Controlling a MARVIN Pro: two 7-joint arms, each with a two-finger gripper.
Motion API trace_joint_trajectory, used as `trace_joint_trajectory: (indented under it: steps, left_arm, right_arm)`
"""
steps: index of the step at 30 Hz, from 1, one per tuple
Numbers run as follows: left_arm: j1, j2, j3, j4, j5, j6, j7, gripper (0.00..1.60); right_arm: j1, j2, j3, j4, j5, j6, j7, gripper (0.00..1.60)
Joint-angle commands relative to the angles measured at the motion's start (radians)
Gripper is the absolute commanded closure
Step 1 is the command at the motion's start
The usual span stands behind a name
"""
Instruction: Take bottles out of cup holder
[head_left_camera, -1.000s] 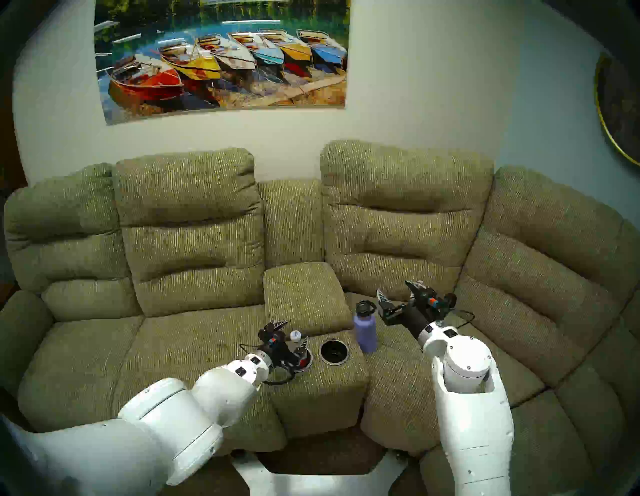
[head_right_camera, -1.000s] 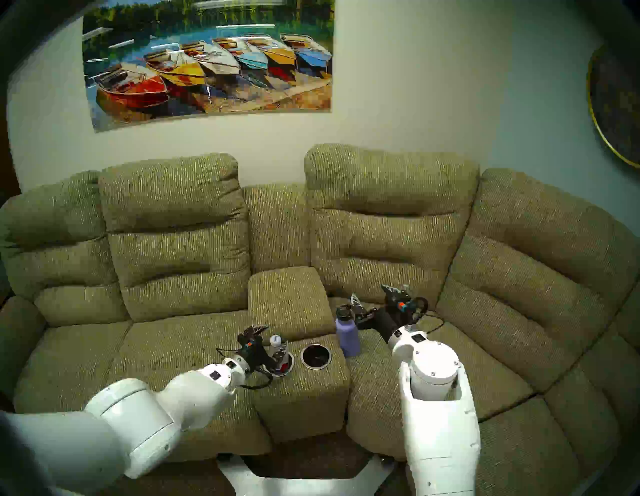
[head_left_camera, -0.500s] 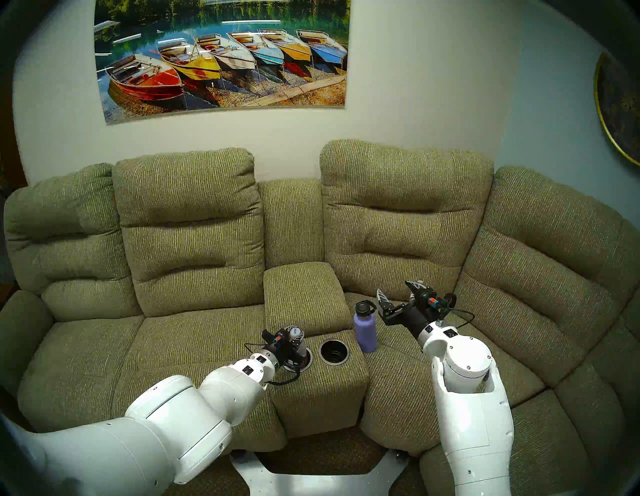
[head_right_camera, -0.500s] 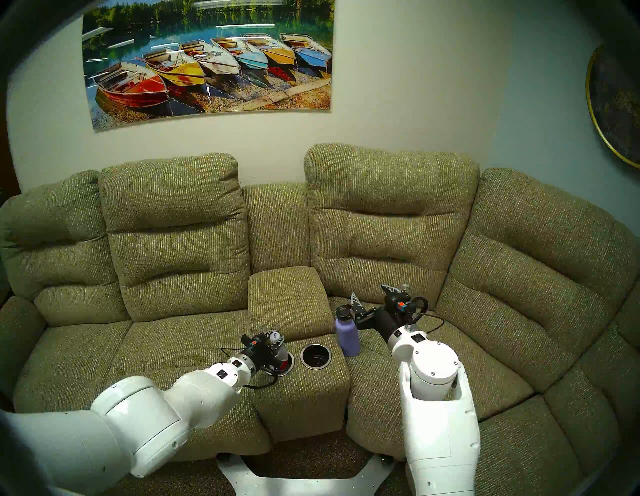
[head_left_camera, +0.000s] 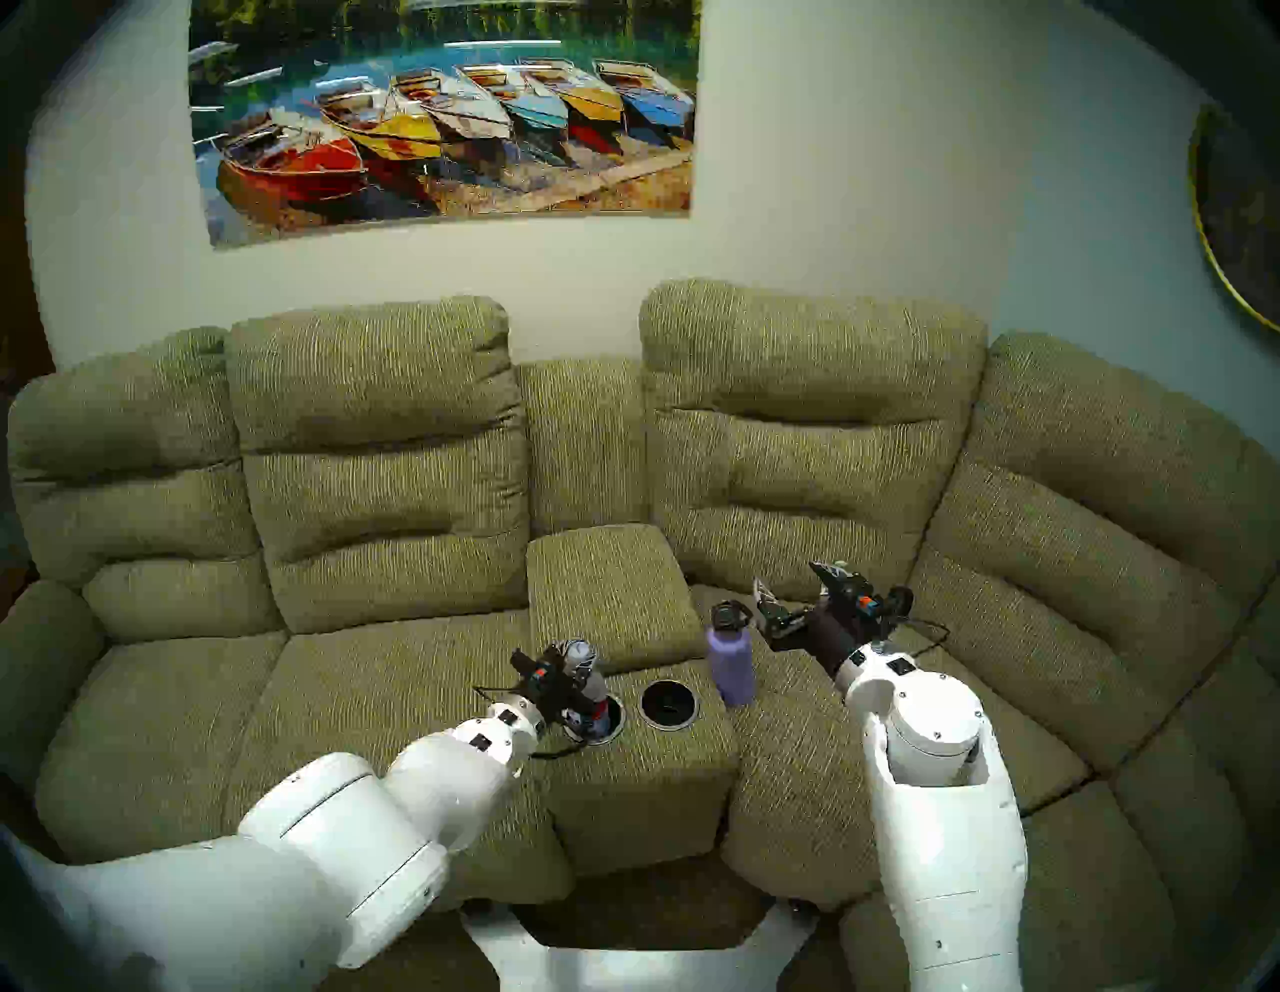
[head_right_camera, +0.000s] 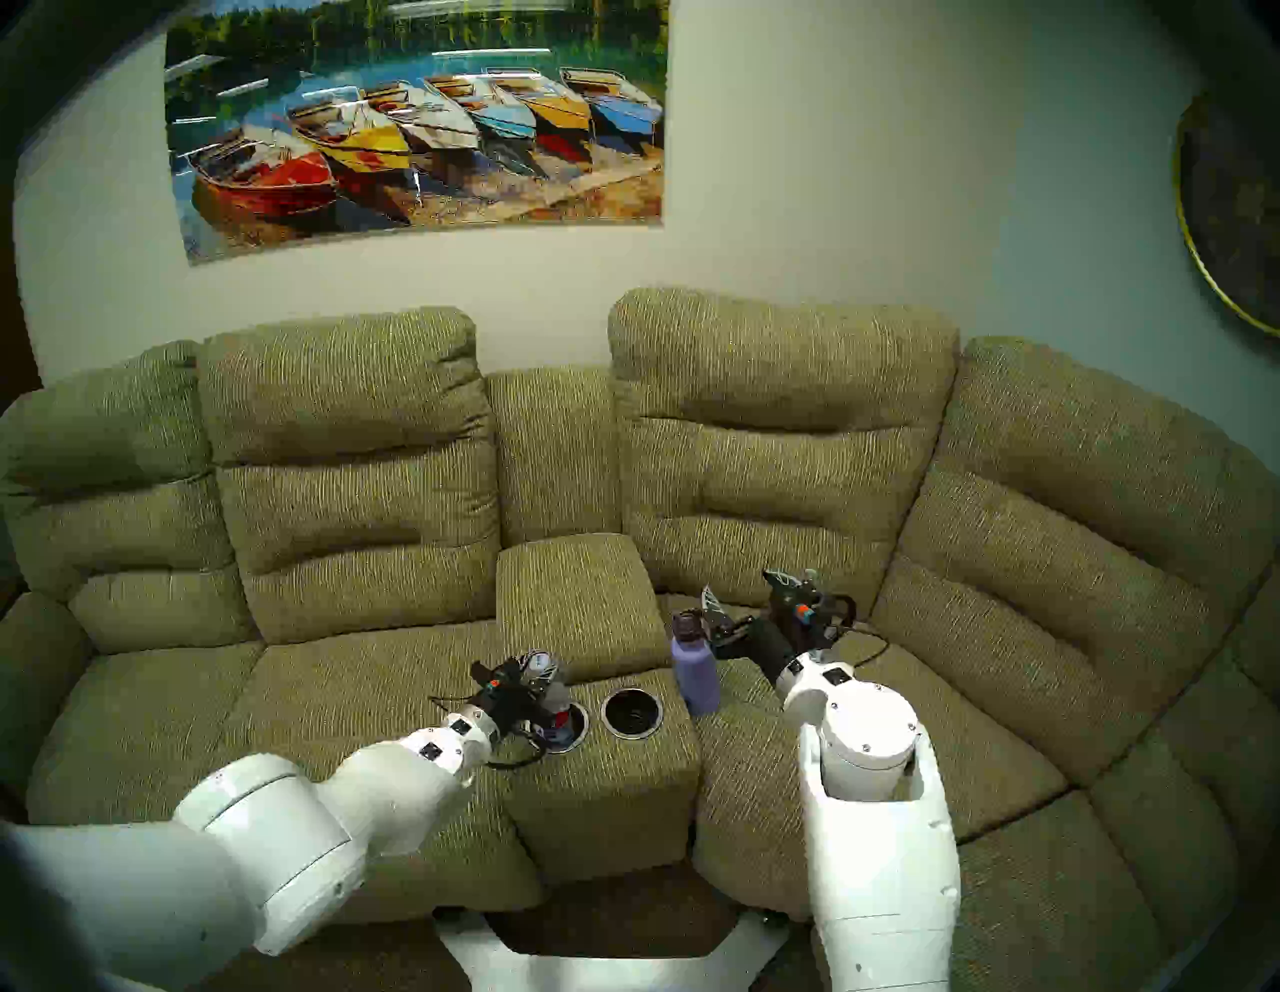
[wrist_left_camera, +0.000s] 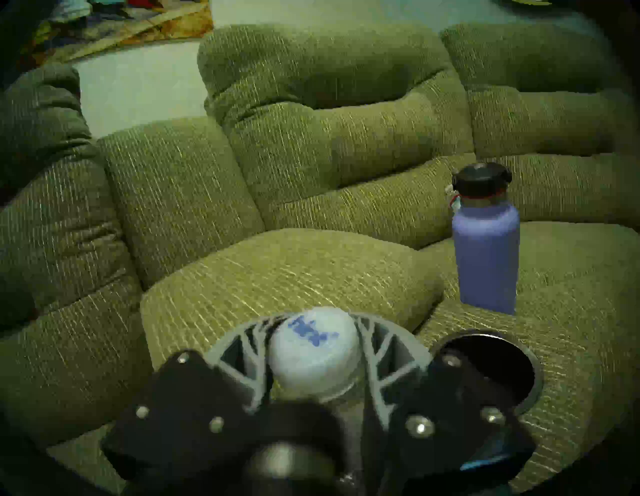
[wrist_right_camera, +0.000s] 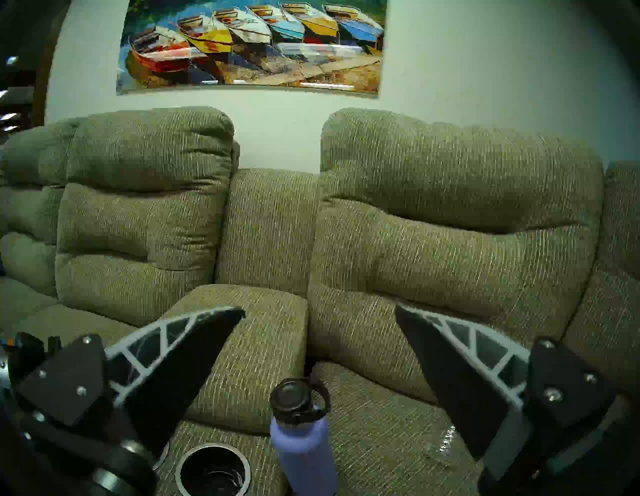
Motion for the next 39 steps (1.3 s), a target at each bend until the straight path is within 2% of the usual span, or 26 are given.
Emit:
trace_joint_trajectory:
  steps: [1,5,25,39]
  left_arm:
    - [-0.035,0.059,-0.029,-0.063,-0.021,-0.112,0.001,1.6]
    - [-0.037,0.083,-0.04,-0.096,-0.023,-0.151,-0.003,1.6]
    - [0.021,0.239,-0.103,-0.265,-0.037,-0.151,0.032,1.6]
    - [0.15,0.345,-0.138,-0.391,-0.044,-0.149,0.075,1.6]
  right_arm:
    - [0.009,0.001,0.0,-0.02,0.002,-0.005,0.001,0.0]
    - [0.01,0.001,0.0,-0.018,0.002,-0.005,0.0,0.0]
    - [0.011,0.001,0.0,-0.016,0.002,-0.005,0.0,0.0]
    - [0.01,0.001,0.0,-0.017,0.002,-0.006,0.0,0.0]
